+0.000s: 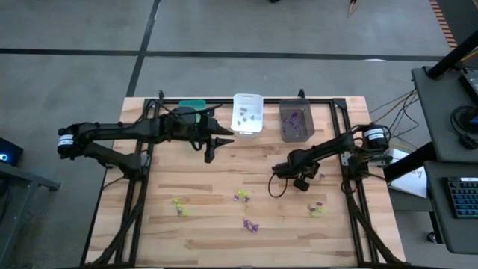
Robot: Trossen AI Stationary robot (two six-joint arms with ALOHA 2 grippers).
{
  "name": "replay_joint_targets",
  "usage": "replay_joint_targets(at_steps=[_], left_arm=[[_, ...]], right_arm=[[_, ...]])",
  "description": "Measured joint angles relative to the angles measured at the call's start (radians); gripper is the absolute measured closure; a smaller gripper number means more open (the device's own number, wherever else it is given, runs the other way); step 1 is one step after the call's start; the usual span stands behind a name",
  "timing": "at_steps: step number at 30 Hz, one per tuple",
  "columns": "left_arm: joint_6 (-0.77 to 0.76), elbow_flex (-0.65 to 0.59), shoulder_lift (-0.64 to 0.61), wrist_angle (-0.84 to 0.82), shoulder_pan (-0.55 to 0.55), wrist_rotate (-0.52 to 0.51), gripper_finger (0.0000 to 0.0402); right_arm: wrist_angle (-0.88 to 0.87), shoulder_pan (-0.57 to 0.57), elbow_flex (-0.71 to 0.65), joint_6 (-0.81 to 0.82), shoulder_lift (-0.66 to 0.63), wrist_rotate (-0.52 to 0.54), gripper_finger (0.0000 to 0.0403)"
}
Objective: Sort Halloween decoration
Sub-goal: Put the green spider toy into the blue bin
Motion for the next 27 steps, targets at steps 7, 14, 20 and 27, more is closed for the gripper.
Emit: replay_joint_targets(at_steps=[7, 14, 20, 27], left_arm=[[-0.014, 0.000, 0.000, 0.000, -0.023, 0.000, 0.0300], [-0.016, 0.000, 0.000, 0.003, -0.066, 0.000, 0.0300], [-0.023, 0.000, 0.000, 0.003, -0.083, 0.000, 0.0300], [-0.022, 0.000, 0.000, 0.010, -0.084, 0.000, 0.0300]], right_arm=[[-0.042, 0.002, 0.061, 0.009, -0.099, 0.032, 0.0394], [-0.067, -0.009, 0.049, 0.068, -0.171, 0.010, 0.0394], [-0.068, -0.021, -0.027, 0.076, -0.127, -0.005, 0.0394], [0.000, -0.020, -0.087, 0.067, -0.054, -0.006, 0.0394]])
